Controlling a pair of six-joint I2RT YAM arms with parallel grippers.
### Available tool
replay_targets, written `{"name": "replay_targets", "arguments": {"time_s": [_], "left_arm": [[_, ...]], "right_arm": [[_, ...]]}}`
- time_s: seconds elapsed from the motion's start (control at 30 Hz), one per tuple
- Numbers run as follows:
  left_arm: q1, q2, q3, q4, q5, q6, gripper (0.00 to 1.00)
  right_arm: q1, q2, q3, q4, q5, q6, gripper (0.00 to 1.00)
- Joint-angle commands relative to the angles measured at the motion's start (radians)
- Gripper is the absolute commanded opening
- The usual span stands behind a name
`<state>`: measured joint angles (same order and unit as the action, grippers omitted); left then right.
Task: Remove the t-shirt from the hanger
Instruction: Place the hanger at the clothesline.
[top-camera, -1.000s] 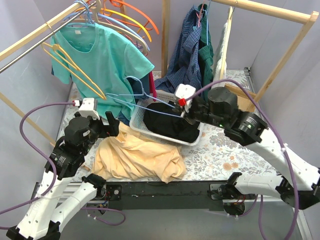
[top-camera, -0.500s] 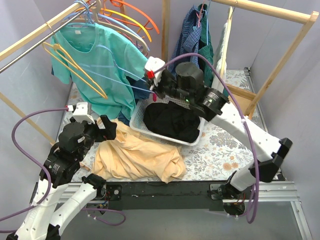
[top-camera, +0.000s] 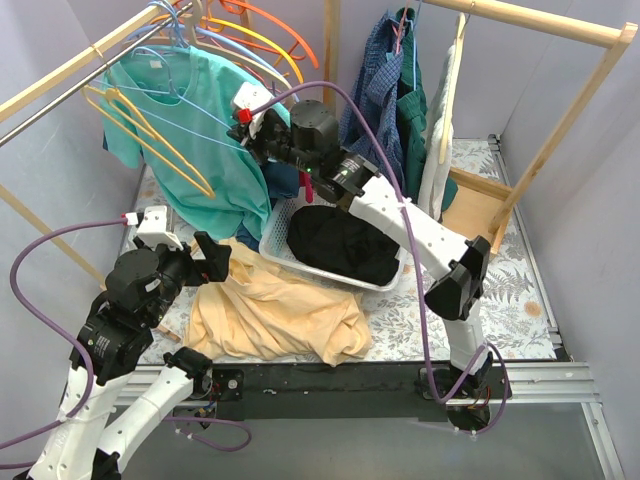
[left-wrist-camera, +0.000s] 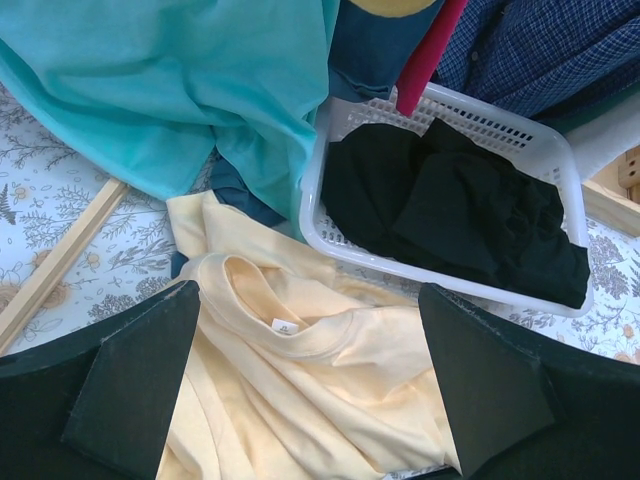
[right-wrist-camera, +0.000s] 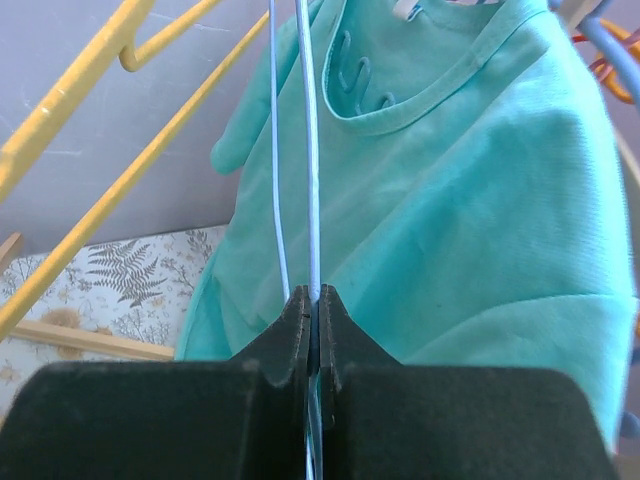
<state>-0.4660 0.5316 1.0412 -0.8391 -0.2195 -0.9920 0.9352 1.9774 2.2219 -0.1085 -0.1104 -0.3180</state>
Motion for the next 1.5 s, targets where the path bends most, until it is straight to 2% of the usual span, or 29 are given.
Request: {"name": "replay_targets", "arguments": {"time_s": [0.0,0.33,0.8,1.03,1.17,1.3,1.47], "left_arm": [[0.000,-0.008,0.025,-0.015,0.023,-0.004,0.92],[0.000,-0.007,0.023,-0.012,0.042,-0.023,0.92],[0.000,-0.016,0.056,-0.038,0.055,-0.030,0.92],[0.000,-0.025,0.057,-0.055,0.058,-0.034,0.92],[0.000,-0.022,0.059,-0.054,0.051,-0.027,0.92],[0.000,-0.019,0.071,-0.052,0.040,-0.022,0.92],[0.000,-0.012,0.111,-0.054,0.017,-0.008,0.92]], "right_arm": [[-0.001,0.035,0.053,0.219,-0.006,0.057,0.01],[-0.001,0.147,0.114,0.426,0.032,0.111,0.01],[-0.001,0.282,0.166,0.633,0.069,0.184,0.01],[0.004,0.304,0.148,0.664,0.060,0.211,0.01],[0.005,0.287,0.124,0.609,0.049,0.191,0.01],[0.005,0.183,-0.002,0.570,0.043,0.175,0.01],[0.010,0.011,-0.267,0.507,0.021,0.165,0.01]]}}
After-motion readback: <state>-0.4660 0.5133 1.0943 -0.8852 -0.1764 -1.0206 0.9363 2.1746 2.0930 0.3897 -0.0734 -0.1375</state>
